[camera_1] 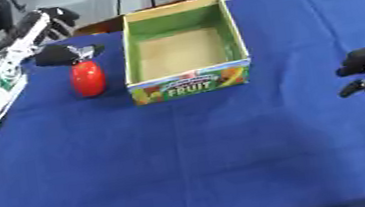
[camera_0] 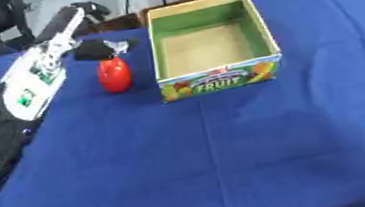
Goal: Pick up objects on the table and place them in the box.
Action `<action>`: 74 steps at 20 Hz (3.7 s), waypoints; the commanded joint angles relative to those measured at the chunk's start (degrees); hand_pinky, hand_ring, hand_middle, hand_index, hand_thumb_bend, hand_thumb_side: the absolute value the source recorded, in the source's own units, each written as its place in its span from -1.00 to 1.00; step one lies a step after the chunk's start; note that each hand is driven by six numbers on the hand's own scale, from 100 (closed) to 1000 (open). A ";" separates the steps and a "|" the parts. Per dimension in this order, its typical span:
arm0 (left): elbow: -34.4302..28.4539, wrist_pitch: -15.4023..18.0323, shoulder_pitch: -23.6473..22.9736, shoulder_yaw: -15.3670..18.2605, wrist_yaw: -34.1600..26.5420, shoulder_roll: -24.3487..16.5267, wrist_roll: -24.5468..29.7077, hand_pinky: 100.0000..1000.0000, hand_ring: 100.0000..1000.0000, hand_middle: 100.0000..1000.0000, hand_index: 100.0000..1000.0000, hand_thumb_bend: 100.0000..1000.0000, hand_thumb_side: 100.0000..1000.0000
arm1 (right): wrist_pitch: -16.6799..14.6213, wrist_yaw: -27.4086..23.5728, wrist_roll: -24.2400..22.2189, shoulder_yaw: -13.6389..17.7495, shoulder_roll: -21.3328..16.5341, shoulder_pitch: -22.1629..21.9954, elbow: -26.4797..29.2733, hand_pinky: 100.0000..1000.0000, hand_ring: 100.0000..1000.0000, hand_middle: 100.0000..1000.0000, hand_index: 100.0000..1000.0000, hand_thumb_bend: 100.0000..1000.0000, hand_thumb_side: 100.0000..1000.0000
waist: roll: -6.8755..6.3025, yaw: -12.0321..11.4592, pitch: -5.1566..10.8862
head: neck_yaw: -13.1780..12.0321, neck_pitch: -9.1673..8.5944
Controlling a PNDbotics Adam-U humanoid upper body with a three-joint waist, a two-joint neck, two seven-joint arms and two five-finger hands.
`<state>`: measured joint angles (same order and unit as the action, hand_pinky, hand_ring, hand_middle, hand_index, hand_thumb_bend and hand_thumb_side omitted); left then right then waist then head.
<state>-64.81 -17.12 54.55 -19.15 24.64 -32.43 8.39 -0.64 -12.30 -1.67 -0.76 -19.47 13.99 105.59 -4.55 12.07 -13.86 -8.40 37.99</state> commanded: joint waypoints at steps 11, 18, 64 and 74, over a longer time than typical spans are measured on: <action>18.15 4.93 6.25 5.47 13.17 2.19 12.94 0.34 0.25 0.30 0.59 -0.04 -0.28 | -0.12 -0.09 0.05 0.32 -1.51 0.53 1.22 -0.17 0.22 0.10 0.27 -1.00 0.78 | 0.60 -0.27 0.79 | 0.53 -0.78; 18.24 7.17 6.03 8.46 20.58 3.08 15.14 0.34 0.25 0.29 0.58 -0.02 -0.27 | -0.13 -0.08 0.11 0.35 -1.45 0.52 1.25 -0.17 0.22 0.10 0.27 -1.00 0.78 | 0.85 -0.26 0.70 | 0.57 -0.91; 5.51 12.91 10.76 12.67 27.22 10.07 18.08 -0.18 -0.42 -0.18 0.30 -0.45 -0.31 | 0.11 -0.12 -0.30 -0.10 -1.18 0.70 1.21 -0.17 0.23 0.10 0.27 -1.00 0.80 | 0.77 1.47 0.77 | -0.01 -1.50; 13.88 12.82 8.70 11.52 31.89 17.63 15.53 -0.15 -0.35 -0.13 0.33 -0.36 -0.32 | 0.35 -0.38 -0.91 -0.70 -0.84 2.10 1.54 -0.17 0.23 0.10 0.27 -1.00 0.82 | -0.09 4.88 -0.86 | -1.23 -2.90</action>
<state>-50.93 -4.39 62.27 -7.59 55.71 -14.57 24.43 -0.23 -12.49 -2.32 -1.51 -19.84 15.41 105.64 -4.99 16.93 -15.71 -9.49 35.68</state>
